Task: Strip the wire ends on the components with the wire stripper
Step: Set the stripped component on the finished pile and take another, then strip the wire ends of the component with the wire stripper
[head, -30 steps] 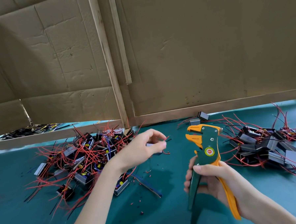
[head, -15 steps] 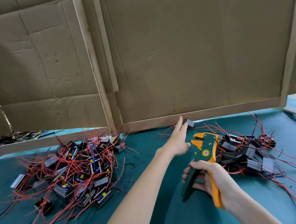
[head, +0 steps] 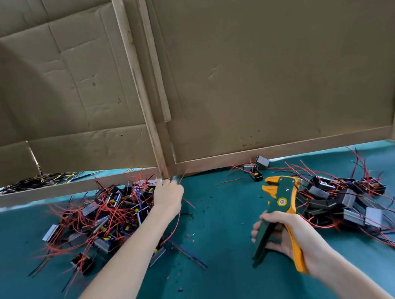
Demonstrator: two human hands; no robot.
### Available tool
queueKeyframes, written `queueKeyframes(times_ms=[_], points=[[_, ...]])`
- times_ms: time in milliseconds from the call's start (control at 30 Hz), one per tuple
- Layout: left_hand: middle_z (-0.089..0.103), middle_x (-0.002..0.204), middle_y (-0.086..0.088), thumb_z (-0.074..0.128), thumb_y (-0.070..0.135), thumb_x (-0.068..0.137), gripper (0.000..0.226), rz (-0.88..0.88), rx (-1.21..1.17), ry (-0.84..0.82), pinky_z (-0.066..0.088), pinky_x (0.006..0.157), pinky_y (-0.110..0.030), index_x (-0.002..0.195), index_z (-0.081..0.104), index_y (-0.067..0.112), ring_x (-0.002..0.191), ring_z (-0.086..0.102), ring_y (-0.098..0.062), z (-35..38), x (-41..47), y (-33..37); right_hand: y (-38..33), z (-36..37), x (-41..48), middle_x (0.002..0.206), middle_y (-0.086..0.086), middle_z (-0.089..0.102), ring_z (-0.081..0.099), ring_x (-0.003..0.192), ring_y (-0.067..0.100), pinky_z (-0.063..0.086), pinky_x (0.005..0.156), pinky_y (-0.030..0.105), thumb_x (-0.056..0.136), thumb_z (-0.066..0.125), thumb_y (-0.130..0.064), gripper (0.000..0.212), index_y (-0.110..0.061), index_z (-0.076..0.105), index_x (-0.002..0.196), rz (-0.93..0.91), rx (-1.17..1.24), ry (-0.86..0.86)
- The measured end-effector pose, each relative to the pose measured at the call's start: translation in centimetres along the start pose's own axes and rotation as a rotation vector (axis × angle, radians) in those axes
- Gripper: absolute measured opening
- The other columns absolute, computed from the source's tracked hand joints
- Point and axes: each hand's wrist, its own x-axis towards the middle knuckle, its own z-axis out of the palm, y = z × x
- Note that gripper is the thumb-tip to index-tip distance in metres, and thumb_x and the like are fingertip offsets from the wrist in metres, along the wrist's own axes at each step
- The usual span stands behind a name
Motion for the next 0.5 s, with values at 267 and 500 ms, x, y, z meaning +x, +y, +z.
queueKeyframes(times_ms=[267,500], points=[[0.069,0.1,-0.006,0.064,0.022,0.089,0.014,-0.064,-0.418,0.24,0.047,0.076,-0.034,0.094,0.072,0.012,0.094,0.063,-0.028,-1.2,0.3,-0.6,-0.2,0.1,-0.3,0.077,0.023,0.065,0.067,0.068,0.034,0.059,0.064,0.043,0.088,0.056,-0.002,0.008,0.004,0.059,0.089,-0.001,0.0,-0.016],[0.07,0.074,-0.003,0.066,0.014,0.09,0.017,-0.131,-1.314,0.477,0.054,0.065,-0.028,0.075,0.057,0.013,0.068,0.067,-0.02,-6.1,-1.8,-1.0,-0.2,0.1,-0.3,0.078,0.023,0.065,0.067,0.068,0.034,0.059,0.062,0.042,0.089,0.055,-0.003,0.008,0.004,0.059,0.091,-0.009,0.003,-0.024]])
